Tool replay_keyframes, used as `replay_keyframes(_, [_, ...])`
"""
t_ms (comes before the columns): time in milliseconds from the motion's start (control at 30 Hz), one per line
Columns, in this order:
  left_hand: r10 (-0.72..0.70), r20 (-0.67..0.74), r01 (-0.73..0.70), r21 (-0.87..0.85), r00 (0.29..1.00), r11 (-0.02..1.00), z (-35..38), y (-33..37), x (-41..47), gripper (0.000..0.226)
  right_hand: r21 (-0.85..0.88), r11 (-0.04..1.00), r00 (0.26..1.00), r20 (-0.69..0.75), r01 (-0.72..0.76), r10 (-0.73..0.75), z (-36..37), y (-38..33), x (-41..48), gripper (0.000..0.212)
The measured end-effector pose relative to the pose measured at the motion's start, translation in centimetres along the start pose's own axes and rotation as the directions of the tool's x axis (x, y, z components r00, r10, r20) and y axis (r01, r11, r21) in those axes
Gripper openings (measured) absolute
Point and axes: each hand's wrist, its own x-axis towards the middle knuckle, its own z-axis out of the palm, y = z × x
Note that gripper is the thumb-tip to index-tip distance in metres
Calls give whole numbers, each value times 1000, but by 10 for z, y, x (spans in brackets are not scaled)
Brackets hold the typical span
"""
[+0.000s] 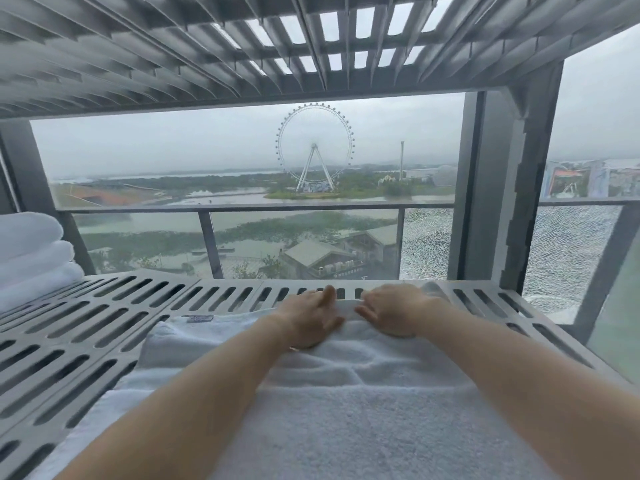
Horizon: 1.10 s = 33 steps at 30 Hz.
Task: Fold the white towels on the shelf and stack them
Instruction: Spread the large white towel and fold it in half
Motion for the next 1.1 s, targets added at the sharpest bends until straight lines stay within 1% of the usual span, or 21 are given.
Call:
replay_keyframes(67, [20,27,-23,102,999,995,-4,-11,-6,44,-31,999,996,-81,22,-24,4,0,-1,42])
replay_keyframes(133, [46,16,-48,153,999,987,-7,-23,-11,39,-42,998,992,-118,37,-42,5,5,-5,38])
replay_keyframes(200, [68,-2,-67,156,998,985,-9,-32,-15,34,-48,998,986,-159,50,-58,3,9,-9,34])
replay_keyframes(267, [94,-11,-91,134,996,987,-14,-38,-21,27,-53,996,958,-276,67,-79,0,11,-11,33])
replay_keyframes(333, [95,-18,-92,130,995,987,-21,-43,-29,29,-30,996,916,-392,81,-86,-1,11,-16,31])
replay_keyframes(433, [71,-57,-64,123,996,990,-20,-51,-46,31,17,997,880,-473,71,-55,2,12,-31,30])
replay_keyframes(500, [68,-128,-54,112,989,992,-10,-56,-57,31,16,997,864,-499,80,-61,3,13,-40,31])
replay_keyframes(567, [85,-237,-53,135,968,989,-3,-56,-65,28,9,996,872,-484,84,-69,1,9,-42,32])
replay_keyframes(633, [110,-313,-57,173,943,983,-5,-56,-70,26,39,997,905,-423,62,-40,-2,4,-41,30])
replay_keyframes(700, [118,-318,-62,181,941,982,-9,-56,-76,25,52,998,932,-361,43,-22,-4,1,-42,24])
replay_keyframes(800, [66,-290,-22,153,955,988,-13,-58,-91,26,98,995,976,-218,21,1,-5,-1,-46,14])
replay_keyframes(867, [47,-289,-3,149,956,989,-11,-56,-98,28,147,989,988,-154,35,-12,-6,-3,-51,13])
replay_keyframes(933, [69,-339,-4,188,938,982,-8,-53,-103,31,139,989,979,-200,58,-29,-6,-4,-52,15])
replay_keyframes(1000, [162,-436,-47,263,885,964,-5,-52,-105,31,132,989,962,-273,65,-27,-6,-6,-54,20])
replay_keyframes(1033, [196,-486,-62,277,852,959,-6,-51,-107,31,177,982,962,-274,65,-14,-5,-7,-56,25])
replay_keyframes(1067, [196,-518,-57,273,833,960,-7,-47,-110,32,255,966,972,-236,51,10,-6,-9,-57,31])
replay_keyframes(1100, [150,-510,-32,233,847,972,-10,-43,-113,36,336,942,985,-168,23,35,-7,-12,-60,39])
